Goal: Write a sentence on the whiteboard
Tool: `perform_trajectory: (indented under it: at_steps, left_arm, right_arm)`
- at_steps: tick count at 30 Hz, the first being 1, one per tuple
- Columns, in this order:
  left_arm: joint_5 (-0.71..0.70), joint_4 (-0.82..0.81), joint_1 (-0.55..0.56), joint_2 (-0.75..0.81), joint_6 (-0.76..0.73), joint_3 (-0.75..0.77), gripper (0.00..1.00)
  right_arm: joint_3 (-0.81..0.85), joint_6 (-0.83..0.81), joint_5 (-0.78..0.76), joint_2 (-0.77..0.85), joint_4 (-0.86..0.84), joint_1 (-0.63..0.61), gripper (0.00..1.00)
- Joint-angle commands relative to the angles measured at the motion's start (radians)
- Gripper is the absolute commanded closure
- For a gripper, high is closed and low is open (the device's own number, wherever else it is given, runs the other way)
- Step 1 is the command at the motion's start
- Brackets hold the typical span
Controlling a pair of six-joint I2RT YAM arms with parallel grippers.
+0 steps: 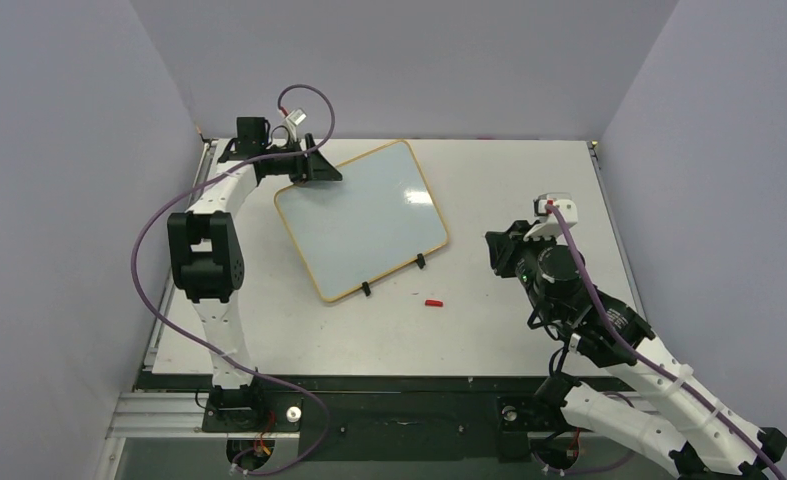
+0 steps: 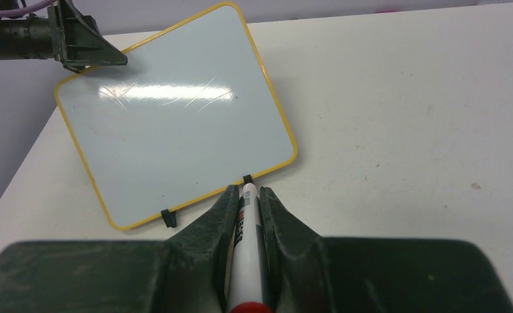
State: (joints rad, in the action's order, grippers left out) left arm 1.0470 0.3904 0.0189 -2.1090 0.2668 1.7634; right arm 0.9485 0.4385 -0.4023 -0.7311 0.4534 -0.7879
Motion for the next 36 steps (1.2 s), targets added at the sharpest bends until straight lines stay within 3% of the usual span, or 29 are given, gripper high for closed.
perform_trajectory:
  at_steps: [1, 4, 9, 13, 18, 36]
  left_arm:
    - [0.006, 0.034, 0.01, -0.008, -0.043, 0.047, 0.39]
    - [-0.004, 0.061, 0.01, -0.019, -0.051, 0.052, 0.44]
    - [-0.006, 0.063, 0.012, -0.034, -0.035, 0.063, 0.71]
    - [-0.019, 0.071, 0.013, -0.038, -0.036, 0.07, 0.88]
    - [-0.052, 0.083, 0.013, -0.03, -0.015, 0.09, 0.99]
    - [-0.457, 0.102, 0.086, 0.151, 0.028, 0.087, 1.0]
  right_arm:
    - [0.042, 0.003, 0.009, -0.01, -0.013, -0.014, 1.0]
    - [0.048, -0.002, 0.009, -0.025, -0.017, -0.016, 1.0]
    - [0.074, -0.016, 0.007, -0.049, -0.019, -0.023, 1.0]
    - [0.078, -0.026, -0.004, -0.06, -0.02, -0.025, 1.0]
    - [0.08, -0.033, -0.008, -0.076, -0.02, -0.027, 1.0]
    - [0.037, -0.027, 0.003, -0.043, -0.06, -0.029, 1.0]
